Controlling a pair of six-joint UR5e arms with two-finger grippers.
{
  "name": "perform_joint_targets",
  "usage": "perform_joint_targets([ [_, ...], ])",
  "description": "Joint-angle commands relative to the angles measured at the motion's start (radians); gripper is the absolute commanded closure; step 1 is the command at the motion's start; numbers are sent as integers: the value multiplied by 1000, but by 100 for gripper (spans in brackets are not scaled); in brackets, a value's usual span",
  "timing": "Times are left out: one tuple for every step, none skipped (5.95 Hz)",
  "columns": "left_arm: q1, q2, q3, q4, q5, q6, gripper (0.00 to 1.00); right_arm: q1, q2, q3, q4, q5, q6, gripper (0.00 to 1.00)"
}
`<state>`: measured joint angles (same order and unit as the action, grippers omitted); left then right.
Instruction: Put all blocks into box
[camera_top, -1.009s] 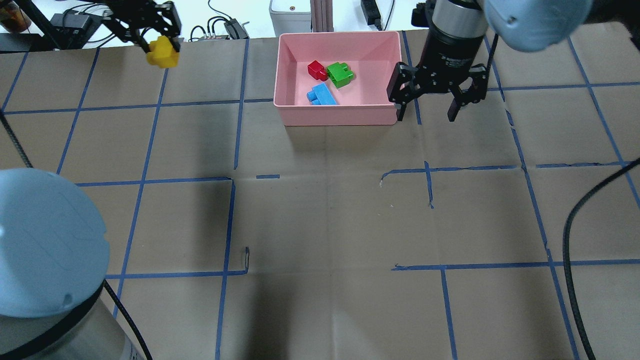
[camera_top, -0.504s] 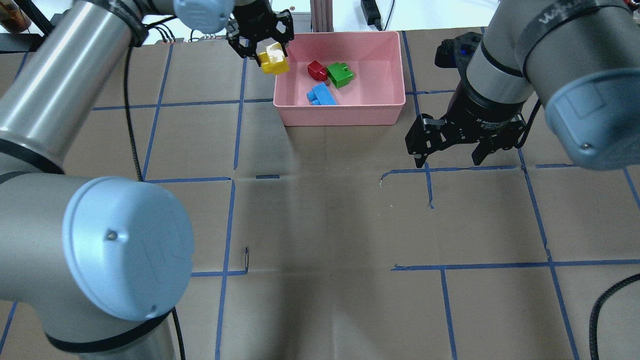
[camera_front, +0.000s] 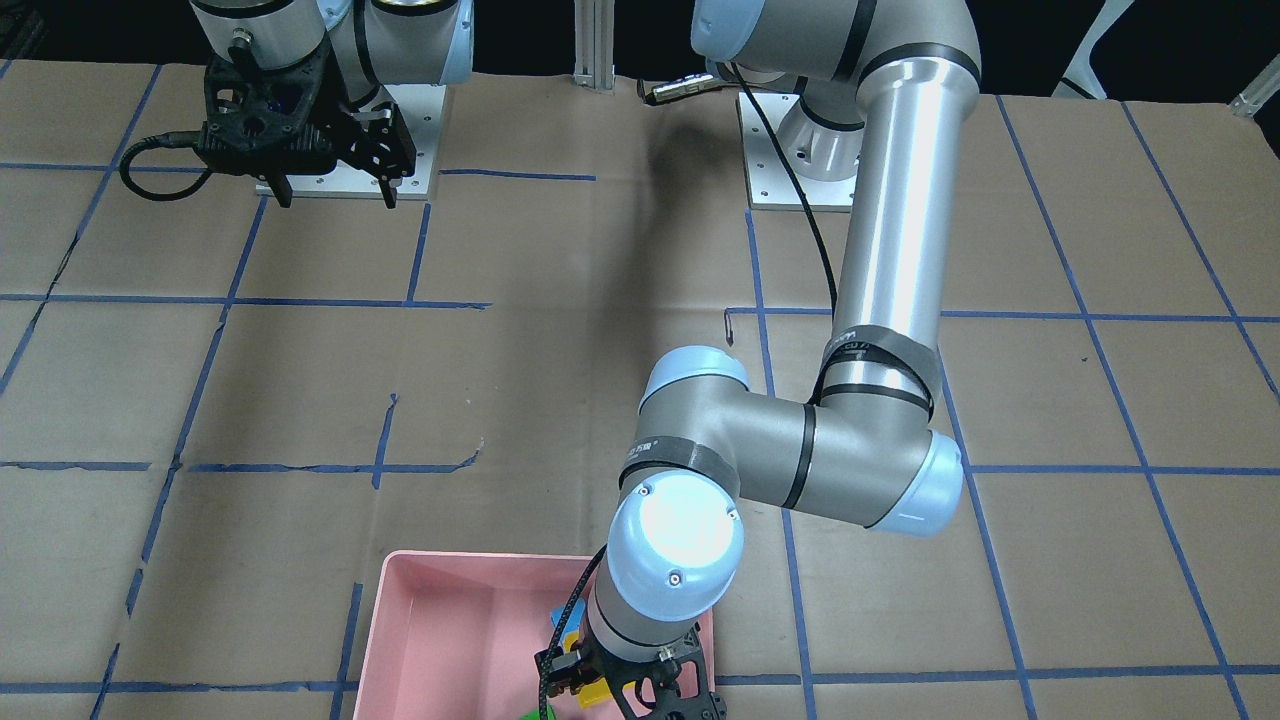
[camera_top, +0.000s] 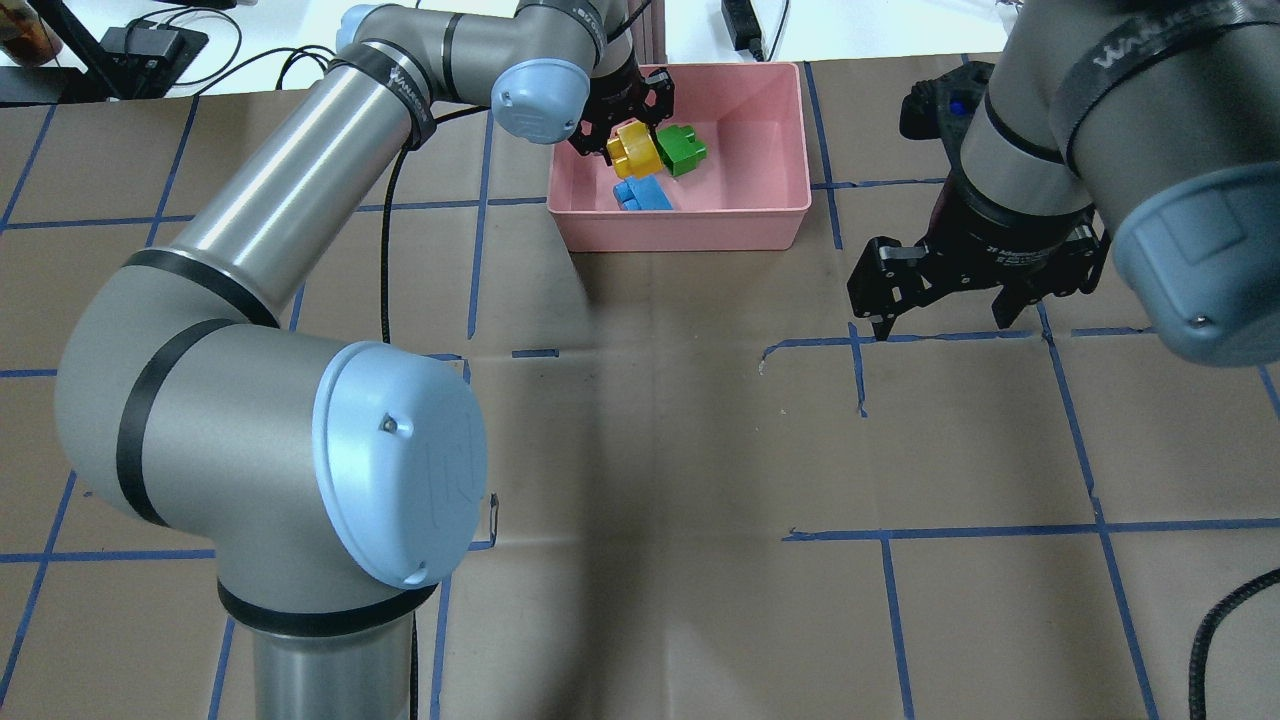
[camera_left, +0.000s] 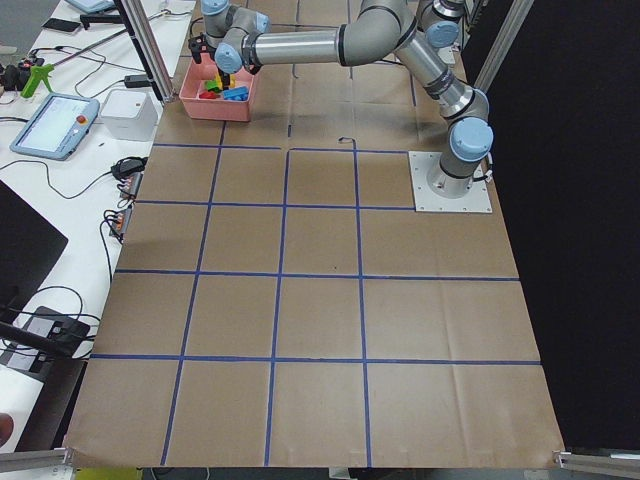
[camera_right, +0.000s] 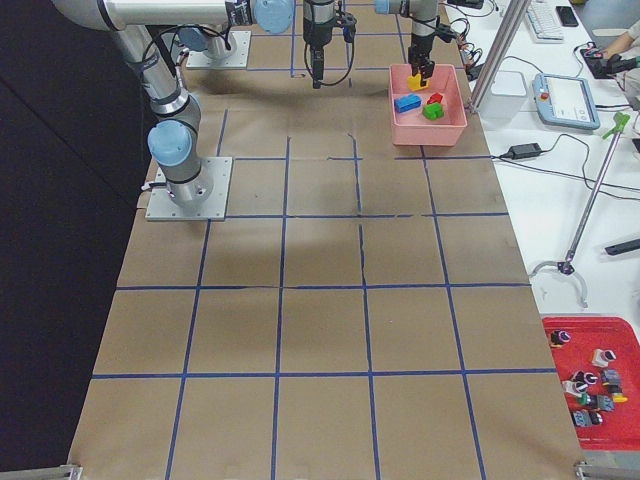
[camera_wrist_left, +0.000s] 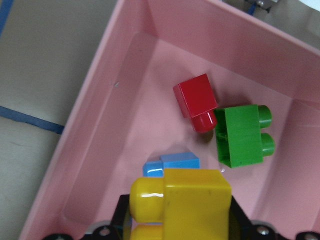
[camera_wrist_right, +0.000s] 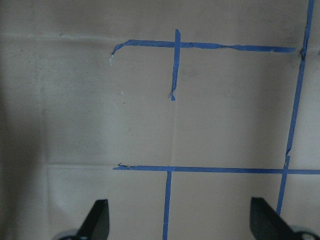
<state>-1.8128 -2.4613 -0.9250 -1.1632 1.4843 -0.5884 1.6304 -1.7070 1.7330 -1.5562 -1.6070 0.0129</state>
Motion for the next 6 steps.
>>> perform_joint_targets([
  [-2,16,-3,7,7,15,1,2,0,7,1,10,-5,0],
  [3,72,-23,-9,2,27,1,3,-8,-1,-2,88,2,0],
  [24,152,-61,-79,11,144,1,2,-5,-1,-4,128,2,0],
  [89,262,-137,-166,14,285,1,3,6,-1,-56,128,1,0],
  [157,392,-250,-214,16,446,1,3,10,8,-118,125,5,0],
  [220,541,-409,-228,17,570,1,3,4,14,-101,115,7,0],
])
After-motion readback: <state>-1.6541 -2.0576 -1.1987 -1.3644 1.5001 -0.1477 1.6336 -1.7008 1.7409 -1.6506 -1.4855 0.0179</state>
